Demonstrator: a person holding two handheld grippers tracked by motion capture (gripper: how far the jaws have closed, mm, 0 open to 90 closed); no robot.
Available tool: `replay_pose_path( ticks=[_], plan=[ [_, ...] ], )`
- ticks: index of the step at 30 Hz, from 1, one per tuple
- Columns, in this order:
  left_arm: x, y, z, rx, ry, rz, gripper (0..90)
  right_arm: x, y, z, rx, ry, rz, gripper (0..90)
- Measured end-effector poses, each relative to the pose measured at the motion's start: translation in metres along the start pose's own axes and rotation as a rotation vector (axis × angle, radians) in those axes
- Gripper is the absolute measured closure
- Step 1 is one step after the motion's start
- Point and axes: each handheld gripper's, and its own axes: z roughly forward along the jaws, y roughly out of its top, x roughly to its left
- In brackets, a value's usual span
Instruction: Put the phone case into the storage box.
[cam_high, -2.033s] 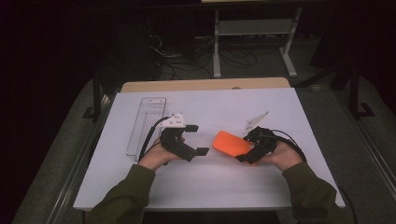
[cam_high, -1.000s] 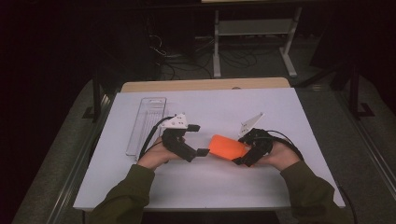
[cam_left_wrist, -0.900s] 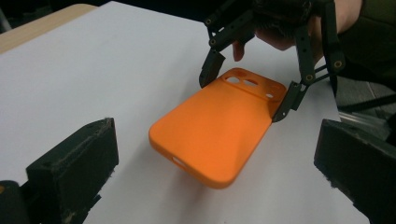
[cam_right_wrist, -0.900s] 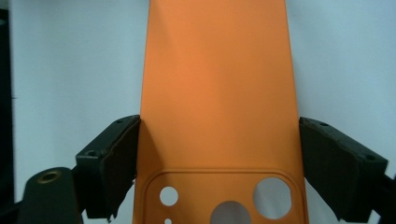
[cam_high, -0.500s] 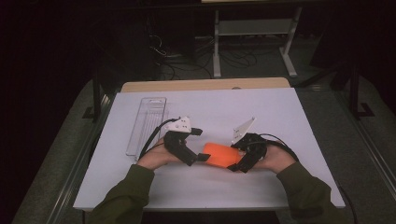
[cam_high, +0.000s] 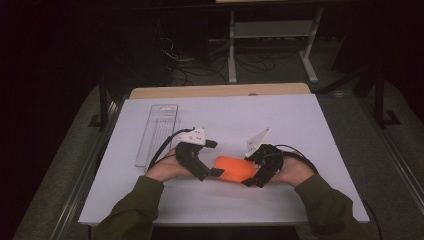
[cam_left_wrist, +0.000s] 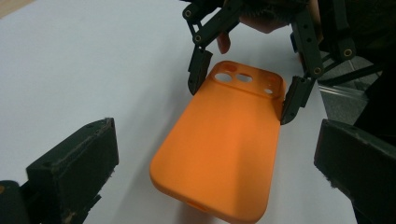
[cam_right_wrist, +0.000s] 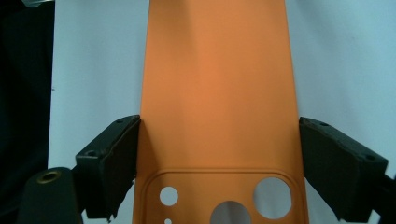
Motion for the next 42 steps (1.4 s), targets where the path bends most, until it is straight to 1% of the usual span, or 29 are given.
replay_pose_path(
  ticks=[3, 4, 6, 8, 10, 12, 14, 15, 16, 19, 22, 23, 25, 26, 28, 31, 33, 34, 37, 40, 42],
  plan=[
    [-0.001, 0.000, 0.000, 0.008, -0.010, 0.007, 0.0, 0.001, 0.001, 0.000, 0.002, -0.002, -0.003, 14.9],
    [0.000, 0.000, 0.000, 0.019, -0.009, 0.026, 0.0, 0.001, 0.001, 0.000, 0.002, 0.001, -0.004, 14.9],
    [-0.001, 0.000, 0.001, 0.024, -0.013, 0.026, 0.0, 0.002, 0.001, 0.000, -0.002, 0.014, -0.008, 14.9],
    [-0.001, 0.000, 0.001, 0.034, -0.018, 0.036, 0.0, 0.003, 0.002, -0.001, 0.001, 0.012, -0.012, 14.9],
    [-0.002, 0.000, 0.002, 0.035, -0.025, 0.033, 0.0, 0.004, 0.003, 0.000, 0.001, 0.015, -0.021, 14.9],
    [-0.003, 0.000, 0.002, 0.042, -0.025, 0.036, 0.0, 0.005, 0.004, 0.000, 0.006, 0.017, -0.024, 14.9],
    [-0.003, 0.000, 0.002, 0.054, -0.024, 0.051, 0.0, 0.005, 0.005, 0.001, 0.009, 0.023, -0.028, 14.9],
    [-0.004, -0.001, 0.003, 0.051, -0.024, 0.047, 0.0, 0.005, 0.007, 0.001, 0.011, 0.024, -0.032, 14.9],
    [-0.004, 0.000, 0.002, 0.063, -0.023, 0.052, 0.0, 0.006, 0.008, 0.002, 0.013, 0.023, -0.034, 14.9],
    [-0.004, -0.001, 0.002, 0.069, -0.020, 0.057, 0.0, 0.005, 0.013, 0.002, 0.015, 0.032, -0.043, 14.9],
    [-0.004, -0.001, 0.002, 0.081, -0.017, 0.054, 0.0, 0.002, 0.021, 0.003, 0.012, 0.044, -0.060, 14.9],
    [-0.004, -0.001, 0.002, 0.095, -0.015, 0.052, 0.0, 0.002, 0.023, 0.003, 0.014, 0.046, -0.064, 14.9],
    [-0.004, -0.002, 0.003, 0.089, -0.016, 0.048, 0.0, 0.001, 0.029, 0.004, 0.015, 0.057, -0.073, 14.9],
    [-0.004, -0.002, 0.003, 0.090, -0.014, 0.054, 0.0, 0.001, 0.032, 0.005, 0.024, 0.054, -0.086, 14.9],
    [-0.003, -0.001, 0.001, 0.105, -0.016, 0.075, 0.0, 0.001, 0.037, 0.008, 0.034, 0.062, -0.088, 14.9],
    [-0.004, -0.001, 0.000, 0.116, -0.014, 0.072, 0.0, 0.001, 0.042, 0.013, 0.047, 0.066, -0.100, 14.9],
    [-0.006, -0.002, 0.002, 0.111, -0.029, 0.061, 0.0, 0.000, 0.045, 0.015, 0.049, 0.073, -0.107, 14.9],
    [-0.006, -0.002, 0.002, 0.126, -0.028, 0.073, 0.0, 0.000, 0.046, 0.016, 0.052, 0.073, -0.113, 14.9],
    [-0.007, -0.002, 0.005, 0.137, -0.023, 0.081, 0.0, 0.000, 0.050, 0.017, 0.054, 0.080, -0.123, 14.9],
    [-0.009, -0.003, 0.006, 0.144, -0.027, 0.063, 0.0, 0.001, 0.054, 0.017, 0.045, 0.086, -0.126, 14.9],
    [-0.010, -0.004, 0.007, 0.154, -0.030, 0.065, 0.0, 0.001, 0.055, 0.018, 0.043, 0.081, -0.134, 14.9]
  ],
)
